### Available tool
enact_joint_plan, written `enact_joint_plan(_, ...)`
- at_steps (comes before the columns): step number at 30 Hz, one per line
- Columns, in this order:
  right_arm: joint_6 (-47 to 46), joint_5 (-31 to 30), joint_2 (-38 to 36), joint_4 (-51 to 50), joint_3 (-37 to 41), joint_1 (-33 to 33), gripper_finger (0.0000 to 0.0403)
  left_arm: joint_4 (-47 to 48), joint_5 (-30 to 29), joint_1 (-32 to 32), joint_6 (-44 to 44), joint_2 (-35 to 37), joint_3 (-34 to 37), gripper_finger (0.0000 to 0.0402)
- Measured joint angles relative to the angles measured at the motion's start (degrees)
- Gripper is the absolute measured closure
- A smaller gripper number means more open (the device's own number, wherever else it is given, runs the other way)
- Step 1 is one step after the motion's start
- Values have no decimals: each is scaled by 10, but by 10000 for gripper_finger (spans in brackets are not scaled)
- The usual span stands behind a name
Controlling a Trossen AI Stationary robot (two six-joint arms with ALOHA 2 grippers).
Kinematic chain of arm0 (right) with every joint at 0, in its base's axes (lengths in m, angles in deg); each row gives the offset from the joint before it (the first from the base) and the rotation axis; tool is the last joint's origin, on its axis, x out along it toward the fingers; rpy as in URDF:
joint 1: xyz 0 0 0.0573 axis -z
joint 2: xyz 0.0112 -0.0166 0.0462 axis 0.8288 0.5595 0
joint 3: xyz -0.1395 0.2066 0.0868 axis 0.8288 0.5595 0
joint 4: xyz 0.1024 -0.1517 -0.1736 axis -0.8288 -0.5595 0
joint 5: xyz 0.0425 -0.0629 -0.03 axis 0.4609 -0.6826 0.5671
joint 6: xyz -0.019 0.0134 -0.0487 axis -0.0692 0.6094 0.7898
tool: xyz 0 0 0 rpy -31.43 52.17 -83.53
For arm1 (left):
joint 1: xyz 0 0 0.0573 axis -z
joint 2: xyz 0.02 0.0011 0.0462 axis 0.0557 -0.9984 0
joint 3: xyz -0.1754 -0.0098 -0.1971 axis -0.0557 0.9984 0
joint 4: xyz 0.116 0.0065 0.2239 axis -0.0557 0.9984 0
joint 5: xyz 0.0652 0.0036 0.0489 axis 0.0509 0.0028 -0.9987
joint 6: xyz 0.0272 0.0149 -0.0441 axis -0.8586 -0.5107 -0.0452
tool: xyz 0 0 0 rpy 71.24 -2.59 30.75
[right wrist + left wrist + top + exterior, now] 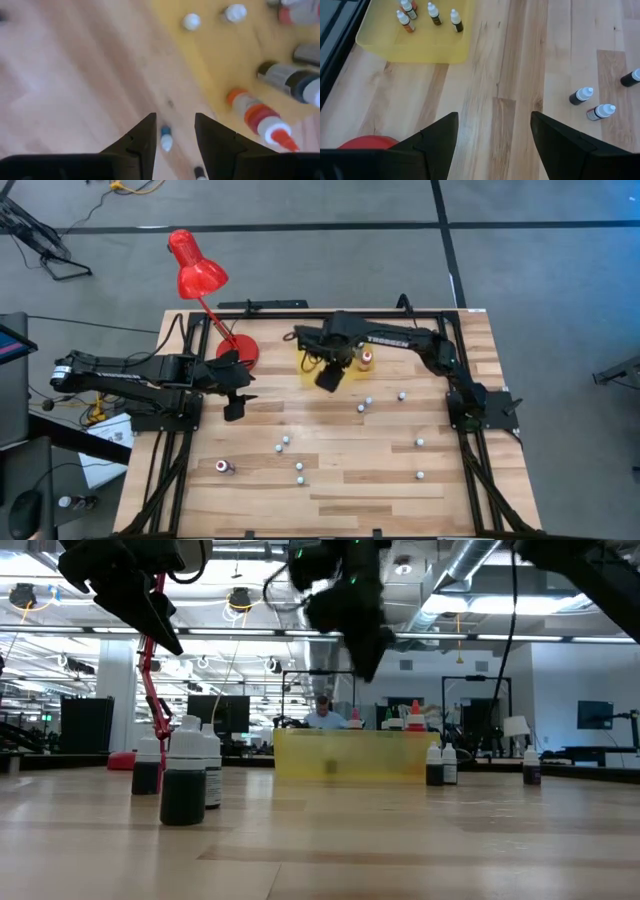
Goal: Pick & Place food coloring
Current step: Put the small green food coloring bottle into the yellow bin
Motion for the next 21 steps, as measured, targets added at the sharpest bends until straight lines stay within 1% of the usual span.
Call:
enact_joint_plan(2, 26, 0, -20, 9, 7, -16, 281, 4, 1, 0, 9, 0, 0, 159)
enact_joint_plan(6, 48, -1, -69, 7, 68, -45, 282, 12, 2, 1, 21, 0, 0, 159)
enact_joint_plan(10, 24, -3, -142, 14, 169, -73, 282, 14, 2, 1, 23, 0, 0, 159)
enact_joint_plan(13, -28, -9, -194, 16, 262, -94, 282, 13, 2, 1, 23, 0, 0, 159)
enact_joint_plan(17, -137, -8, -258, 43, 385, -125, 282, 13, 2, 1, 23, 0, 0, 159)
enact_joint_plan(21, -266, 28, -300, 80, 480, -163, 282, 12, 2, 1, 20, 0, 0, 159)
